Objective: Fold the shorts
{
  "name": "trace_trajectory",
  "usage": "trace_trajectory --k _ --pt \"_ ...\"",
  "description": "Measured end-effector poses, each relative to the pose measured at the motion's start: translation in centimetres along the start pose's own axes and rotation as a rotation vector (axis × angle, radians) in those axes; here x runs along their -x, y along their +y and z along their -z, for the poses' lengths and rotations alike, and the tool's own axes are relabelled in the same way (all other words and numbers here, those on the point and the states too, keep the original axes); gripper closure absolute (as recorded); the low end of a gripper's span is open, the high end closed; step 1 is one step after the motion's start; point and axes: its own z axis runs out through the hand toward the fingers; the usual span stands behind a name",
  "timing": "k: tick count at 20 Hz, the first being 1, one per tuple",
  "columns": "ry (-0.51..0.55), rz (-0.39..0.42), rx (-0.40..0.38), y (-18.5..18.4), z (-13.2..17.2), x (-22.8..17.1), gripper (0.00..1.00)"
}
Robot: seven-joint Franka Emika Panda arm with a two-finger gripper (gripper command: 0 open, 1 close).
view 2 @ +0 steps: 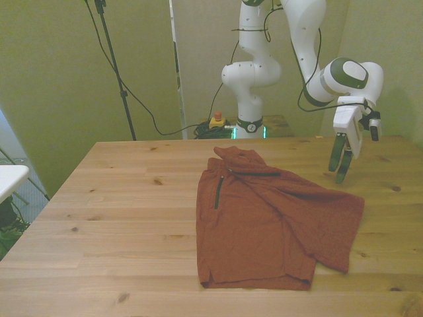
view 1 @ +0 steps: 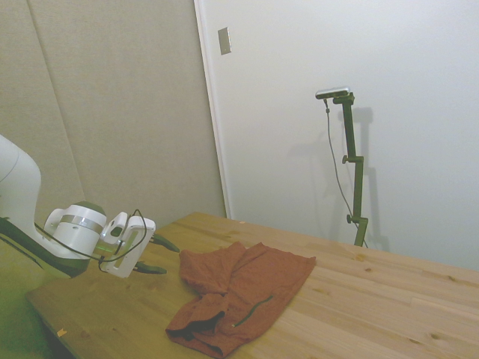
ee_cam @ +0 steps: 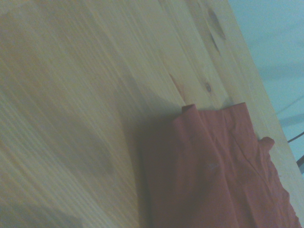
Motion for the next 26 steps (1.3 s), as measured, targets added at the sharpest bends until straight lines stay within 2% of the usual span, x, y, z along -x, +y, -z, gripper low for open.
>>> trace_trajectory --k 5,9,14,21,26 --pt "-0.064 -0.057 -0.031 0.6 -1.4 0.2 0.00" --pt "-0.078 -0.115 -0.025 3.3 -4.3 -3.7 0.00" --pt "-0.101 -0.119 -0.020 3.3 -7.0 -4.6 0.00" --pt "-0.114 -0.123 -0.022 3.1 -7.3 -4.7 0.00" --pt "-0.157 -0.143 -0.094 1.9 -5.3 -4.9 0.00"
